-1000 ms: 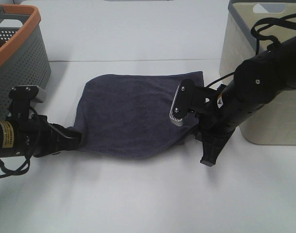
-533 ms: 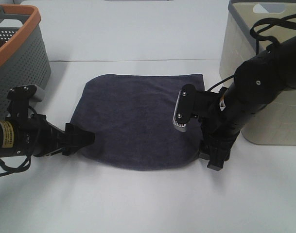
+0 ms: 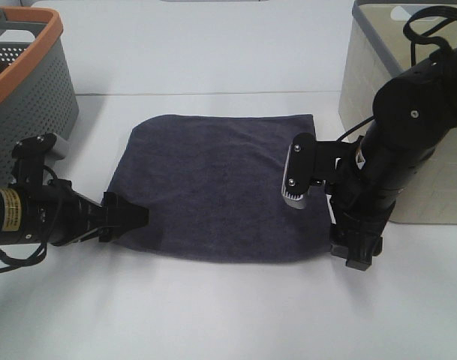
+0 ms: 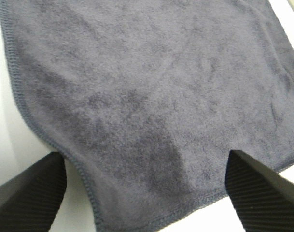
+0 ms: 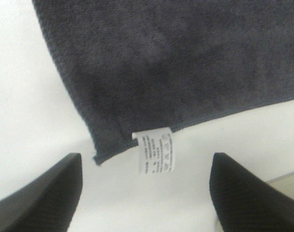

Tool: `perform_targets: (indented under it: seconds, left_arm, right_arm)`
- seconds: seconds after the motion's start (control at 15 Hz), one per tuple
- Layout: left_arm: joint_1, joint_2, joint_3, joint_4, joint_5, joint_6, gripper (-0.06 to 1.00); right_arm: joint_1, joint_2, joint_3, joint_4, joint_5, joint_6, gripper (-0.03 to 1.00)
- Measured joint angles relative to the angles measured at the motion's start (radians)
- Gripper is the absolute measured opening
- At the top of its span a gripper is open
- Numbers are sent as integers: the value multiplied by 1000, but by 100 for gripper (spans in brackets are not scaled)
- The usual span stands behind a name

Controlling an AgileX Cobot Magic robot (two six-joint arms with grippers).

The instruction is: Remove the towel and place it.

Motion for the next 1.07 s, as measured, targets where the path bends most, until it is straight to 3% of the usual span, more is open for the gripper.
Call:
perform_targets:
  seconds: [0.27, 0.47, 0.8, 1.07]
  left_arm:
    - [0, -118, 2, 1, 149, -8, 84]
    - [0, -222, 3, 40, 237, -96, 84]
    - [0, -298, -67, 236, 219, -320, 84]
    - [0, -298, -253, 457, 199, -532, 84]
  right_arm:
    - [0, -53, 0, 81, 79, 0, 73]
    - [0, -138, 0, 128, 83, 0, 73]
    - [0, -311, 0, 133, 53, 24, 73]
    - [0, -400, 0, 122, -117, 248, 73]
